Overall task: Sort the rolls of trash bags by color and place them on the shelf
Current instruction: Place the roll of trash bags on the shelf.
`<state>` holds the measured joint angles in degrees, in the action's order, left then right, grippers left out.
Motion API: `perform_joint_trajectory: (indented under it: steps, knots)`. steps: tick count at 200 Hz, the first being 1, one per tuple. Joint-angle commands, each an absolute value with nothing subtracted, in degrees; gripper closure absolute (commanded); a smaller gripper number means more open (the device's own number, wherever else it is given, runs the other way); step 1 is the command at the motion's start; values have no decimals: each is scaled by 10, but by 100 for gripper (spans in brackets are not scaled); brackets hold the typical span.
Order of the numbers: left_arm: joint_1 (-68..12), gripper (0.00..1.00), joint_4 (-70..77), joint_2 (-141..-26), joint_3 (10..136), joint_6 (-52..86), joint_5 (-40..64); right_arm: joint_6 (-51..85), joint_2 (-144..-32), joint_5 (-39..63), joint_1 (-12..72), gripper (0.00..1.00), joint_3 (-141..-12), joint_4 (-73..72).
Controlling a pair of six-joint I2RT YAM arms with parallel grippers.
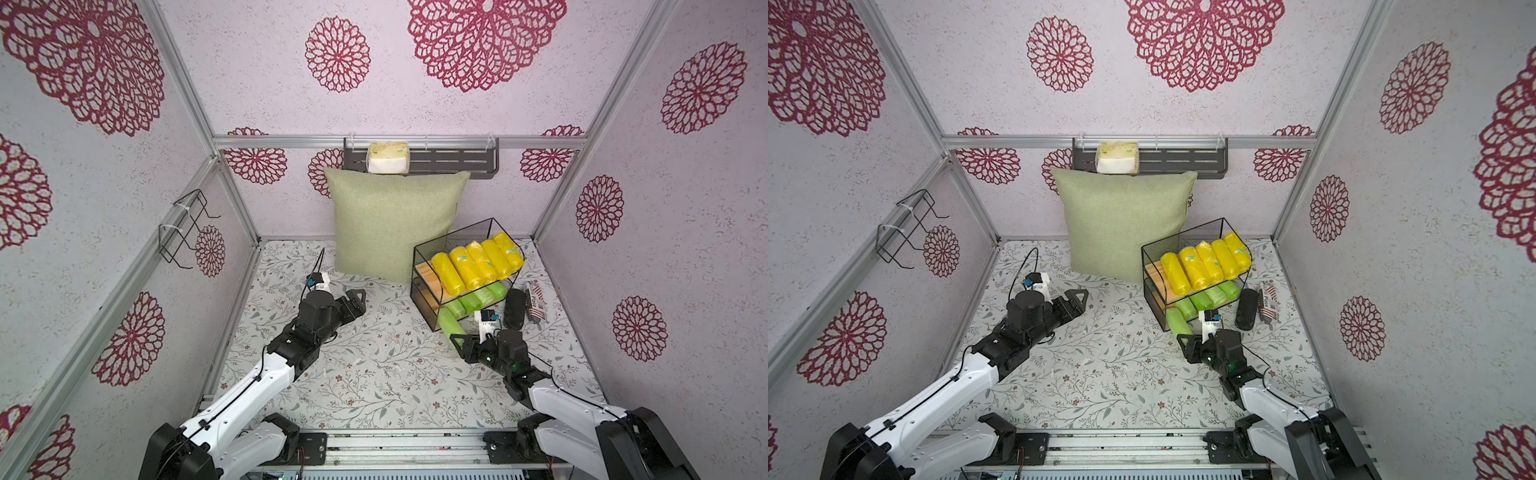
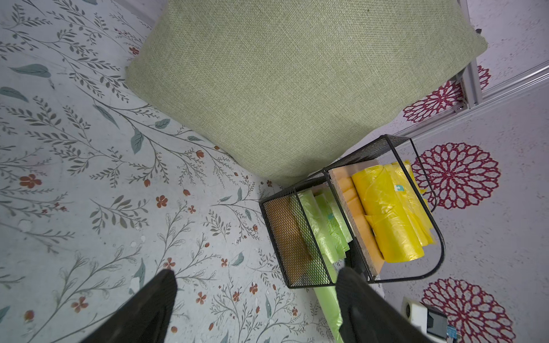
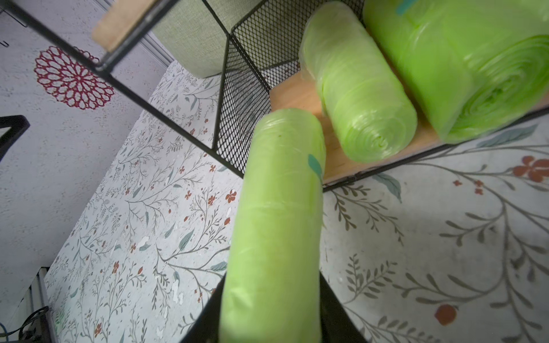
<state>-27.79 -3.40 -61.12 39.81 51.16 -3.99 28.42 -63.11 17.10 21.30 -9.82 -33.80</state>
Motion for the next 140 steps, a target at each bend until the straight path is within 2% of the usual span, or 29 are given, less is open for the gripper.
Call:
perform_joint_trajectory:
  steps: [1, 89, 113, 140]
  knots:
    - [-275, 11, -17, -623, 407, 513, -27, 293, -670, 165, 210, 61, -99, -498]
    - [-275, 11, -18, -649, 425, 515, 8, 346, -895, 171, 211, 55, -145, -699]
    - [-275, 11, -21, -648, 426, 513, 7, 362, -918, 160, 210, 52, -149, -701]
    - [-275, 11, -22, -647, 426, 510, 5, 366, -909, 141, 210, 43, -141, -684]
